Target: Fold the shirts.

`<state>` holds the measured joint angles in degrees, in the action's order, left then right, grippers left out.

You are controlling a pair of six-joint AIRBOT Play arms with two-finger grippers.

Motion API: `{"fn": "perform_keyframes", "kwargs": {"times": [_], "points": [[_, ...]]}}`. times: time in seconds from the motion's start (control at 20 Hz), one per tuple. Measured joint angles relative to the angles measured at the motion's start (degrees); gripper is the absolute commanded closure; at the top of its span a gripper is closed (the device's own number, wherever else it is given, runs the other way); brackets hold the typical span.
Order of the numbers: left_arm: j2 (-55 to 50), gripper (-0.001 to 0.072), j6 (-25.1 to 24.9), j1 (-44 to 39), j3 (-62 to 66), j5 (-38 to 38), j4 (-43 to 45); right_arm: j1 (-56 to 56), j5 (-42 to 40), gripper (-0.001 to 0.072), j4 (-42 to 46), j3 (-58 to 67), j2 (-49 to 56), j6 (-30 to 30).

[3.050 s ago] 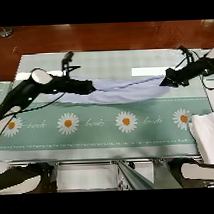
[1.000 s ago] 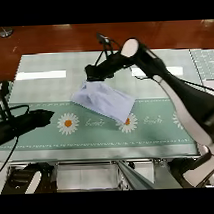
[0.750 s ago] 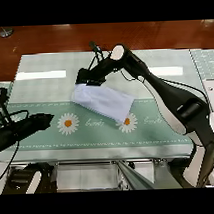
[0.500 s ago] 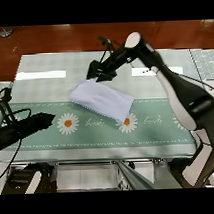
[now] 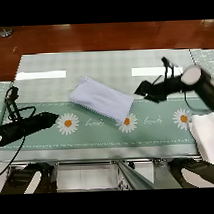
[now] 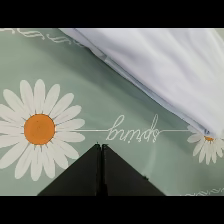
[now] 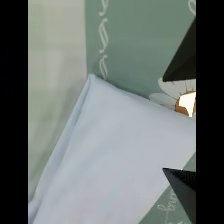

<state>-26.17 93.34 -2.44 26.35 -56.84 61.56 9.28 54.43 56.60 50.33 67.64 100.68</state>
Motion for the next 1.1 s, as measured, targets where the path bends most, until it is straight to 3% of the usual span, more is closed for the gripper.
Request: {"fn": "perform_keyframes", "kwargs": {"times": [0.2,0.45,0.5,0.6,0.85,1.1], "points": [[-7.0,0.0686,-2.2,0.0,0.0,1.3,-2.1,1.4,-10.6,0.0094,-11.9,-14.7,-1.5,-2.6],[-16.5,0.0686,-9.2,0.0,0.0,2.5,-9.0,4.4,-11.0,0.0107,-22.2,-12.1,8.1,-9.7],[-17.8,0.0686,-10.2,0.0,0.0,2.6,-9.9,5.1,-10.7,0.0194,-23.6,-10.2,10.4,-10.5],[-19.5,0.0686,-11.6,0.0,0.0,2.8,-11.4,6.7,-9.8,0.0687,-24.5,-5.4,15.6,-11.7],[-21.0,0.0686,-13.0,0.0,0.0,2.9,-12.8,8.6,-3.1,0.069,-24.4,11.0,22.4,-16.0],[-21.3,0.0686,-13.3,0.0,0.0,2.9,-13.1,7.9,9.7,0.069,-11.7,36.0,22.9,-11.7]]}}
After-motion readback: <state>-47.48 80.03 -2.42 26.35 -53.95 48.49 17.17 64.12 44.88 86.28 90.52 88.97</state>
